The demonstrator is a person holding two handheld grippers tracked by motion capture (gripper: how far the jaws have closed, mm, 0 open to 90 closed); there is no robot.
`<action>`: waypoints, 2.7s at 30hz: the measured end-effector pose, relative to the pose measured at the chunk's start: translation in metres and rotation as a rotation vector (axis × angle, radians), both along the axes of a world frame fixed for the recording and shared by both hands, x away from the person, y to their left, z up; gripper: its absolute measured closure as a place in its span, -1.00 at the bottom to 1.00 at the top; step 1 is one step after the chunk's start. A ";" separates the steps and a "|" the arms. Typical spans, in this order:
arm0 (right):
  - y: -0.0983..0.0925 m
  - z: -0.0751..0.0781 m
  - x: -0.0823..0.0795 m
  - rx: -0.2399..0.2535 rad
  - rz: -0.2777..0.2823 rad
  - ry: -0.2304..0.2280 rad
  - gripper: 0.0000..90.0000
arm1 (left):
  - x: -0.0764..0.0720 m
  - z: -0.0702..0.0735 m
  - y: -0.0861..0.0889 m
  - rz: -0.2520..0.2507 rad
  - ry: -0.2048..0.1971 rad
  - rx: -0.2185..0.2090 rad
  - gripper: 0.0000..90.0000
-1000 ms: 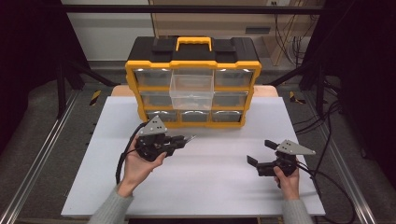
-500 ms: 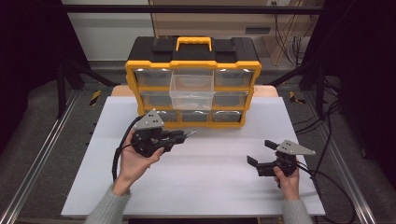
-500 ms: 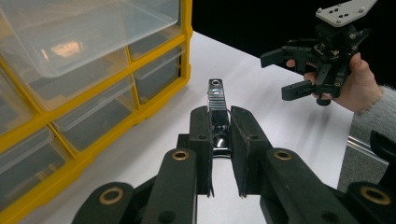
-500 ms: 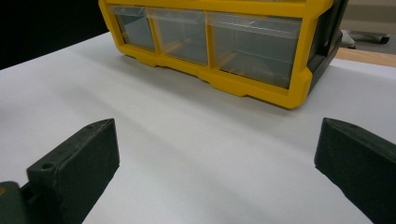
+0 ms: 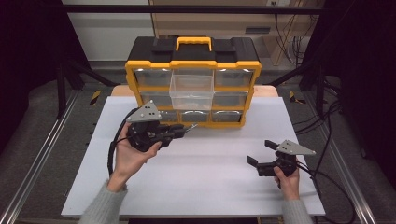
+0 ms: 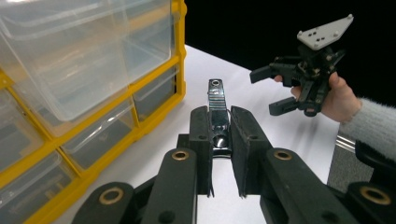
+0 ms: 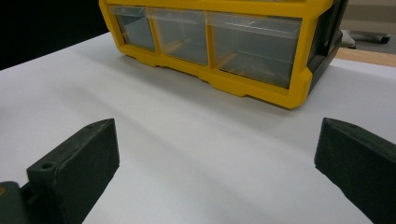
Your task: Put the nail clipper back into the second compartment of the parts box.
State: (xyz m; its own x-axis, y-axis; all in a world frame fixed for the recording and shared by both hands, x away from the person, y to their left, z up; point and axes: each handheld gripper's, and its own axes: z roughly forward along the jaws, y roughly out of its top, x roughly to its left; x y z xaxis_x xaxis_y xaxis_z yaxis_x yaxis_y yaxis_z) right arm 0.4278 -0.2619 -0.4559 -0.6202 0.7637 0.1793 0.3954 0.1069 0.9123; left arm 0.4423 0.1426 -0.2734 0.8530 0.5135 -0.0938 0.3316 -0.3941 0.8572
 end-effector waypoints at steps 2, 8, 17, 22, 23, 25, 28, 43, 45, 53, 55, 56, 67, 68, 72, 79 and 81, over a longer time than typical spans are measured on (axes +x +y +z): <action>0.000 0.000 0.000 0.000 0.000 0.003 -0.99 | 0.001 0.004 0.001 0.000 -0.003 -0.006 0.75; 0.000 0.000 0.000 -0.003 0.002 0.000 -0.99 | 0.001 0.016 0.000 -0.009 -0.013 -0.014 0.75; 0.000 0.000 0.000 0.000 0.004 0.002 -0.99 | 0.004 0.029 -0.005 -0.008 -0.025 -0.017 0.75; 0.001 -0.001 0.000 -0.002 0.003 0.004 -0.99 | 0.005 0.038 -0.007 -0.009 -0.035 -0.025 0.75; 0.001 -0.001 0.000 -0.003 0.003 0.001 -0.99 | 0.005 0.039 -0.007 -0.009 -0.038 -0.024 0.75; 0.000 0.000 0.000 -0.001 0.002 0.003 -0.99 | 0.004 0.043 -0.009 -0.008 -0.044 -0.022 0.75; 0.001 -0.001 0.000 -0.003 0.004 0.001 -0.99 | 0.005 0.049 -0.011 -0.009 -0.054 -0.025 0.75; 0.000 0.000 0.000 -0.003 0.003 0.000 -0.99 | 0.020 0.067 -0.015 0.018 -0.058 -0.026 0.75; 0.001 -0.001 0.000 -0.004 0.004 0.000 -0.99 | 0.024 0.068 -0.016 0.024 -0.056 -0.026 0.75; 0.000 -0.001 0.000 -0.005 0.005 -0.002 -0.99 | 0.038 0.074 -0.018 0.049 -0.050 -0.019 0.75; 0.000 0.000 0.000 -0.002 0.004 0.003 -0.99 | 0.041 0.074 -0.019 0.058 -0.047 -0.018 0.75; 0.000 0.000 0.000 -0.002 0.004 0.003 -0.99 | 0.043 0.075 -0.020 0.062 -0.049 -0.013 0.75; 0.000 -0.001 0.000 -0.006 0.005 -0.001 -0.99 | 0.061 0.078 -0.026 0.094 -0.045 -0.001 0.75; 0.000 0.000 0.000 -0.004 0.005 0.003 -0.99 | 0.063 0.078 -0.026 0.099 -0.043 0.001 0.75; 0.001 -0.001 0.000 -0.007 0.005 0.000 -0.99 | 0.071 0.076 -0.027 0.108 -0.039 0.013 0.75; 0.000 -0.001 0.000 -0.010 0.006 -0.002 -0.99 | 0.083 0.073 -0.026 0.131 -0.038 0.033 0.75; 0.000 -0.001 0.000 -0.008 0.007 -0.001 -0.99 | 0.085 0.071 -0.026 0.135 -0.039 0.036 0.75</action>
State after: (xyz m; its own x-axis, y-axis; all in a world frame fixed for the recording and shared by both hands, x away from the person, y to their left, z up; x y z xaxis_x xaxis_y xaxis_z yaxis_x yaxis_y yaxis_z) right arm 0.4282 -0.2615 -0.4569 -0.6254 0.7609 0.1727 0.3940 0.1170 0.9116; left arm 0.5272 0.1166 -0.2019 0.7785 0.6263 -0.0409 0.3501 -0.3792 0.8565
